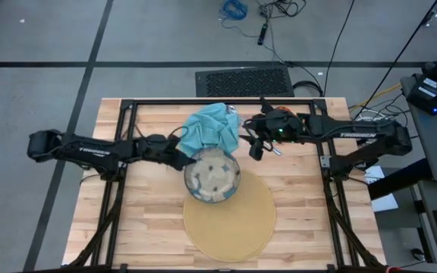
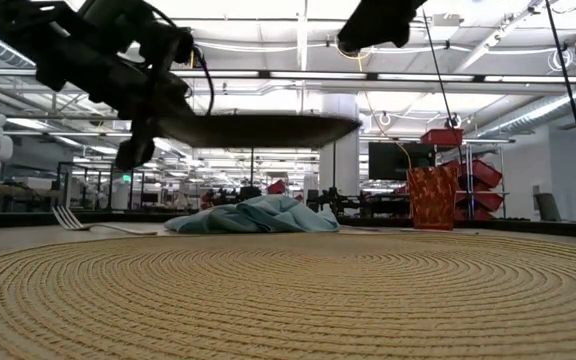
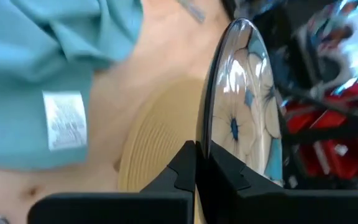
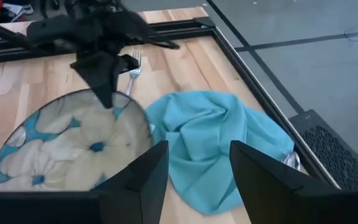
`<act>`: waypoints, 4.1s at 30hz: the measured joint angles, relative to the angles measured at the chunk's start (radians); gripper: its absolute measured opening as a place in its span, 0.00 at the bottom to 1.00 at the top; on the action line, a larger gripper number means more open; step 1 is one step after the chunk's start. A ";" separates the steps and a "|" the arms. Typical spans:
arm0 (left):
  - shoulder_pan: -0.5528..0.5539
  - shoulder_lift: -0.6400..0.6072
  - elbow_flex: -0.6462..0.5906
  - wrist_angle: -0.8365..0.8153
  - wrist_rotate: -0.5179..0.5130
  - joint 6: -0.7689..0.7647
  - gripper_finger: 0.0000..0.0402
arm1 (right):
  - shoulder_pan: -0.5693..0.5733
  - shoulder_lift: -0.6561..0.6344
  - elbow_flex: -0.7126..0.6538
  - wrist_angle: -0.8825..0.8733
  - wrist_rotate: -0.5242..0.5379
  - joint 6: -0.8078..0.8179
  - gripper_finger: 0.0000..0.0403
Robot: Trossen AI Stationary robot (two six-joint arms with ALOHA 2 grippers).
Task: Set table place
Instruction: Put the white floral patterned plate on the brown mat, then fold the blue napkin
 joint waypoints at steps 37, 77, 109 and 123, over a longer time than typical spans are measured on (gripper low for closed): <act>-0.272 0.483 0.228 0.167 0.067 -0.060 0.00 | 0.025 -0.124 -0.089 0.036 0.073 0.014 0.40; -0.279 0.597 0.355 0.056 0.034 0.016 0.25 | 0.050 -0.124 -0.089 0.027 0.074 0.021 0.40; -0.204 0.437 0.418 -0.208 -0.041 0.217 0.31 | 0.050 -0.123 -0.089 -0.032 0.070 0.053 0.40; -0.044 0.263 0.417 -0.678 -0.374 0.389 0.31 | 0.008 0.074 -0.135 0.027 0.010 0.080 0.40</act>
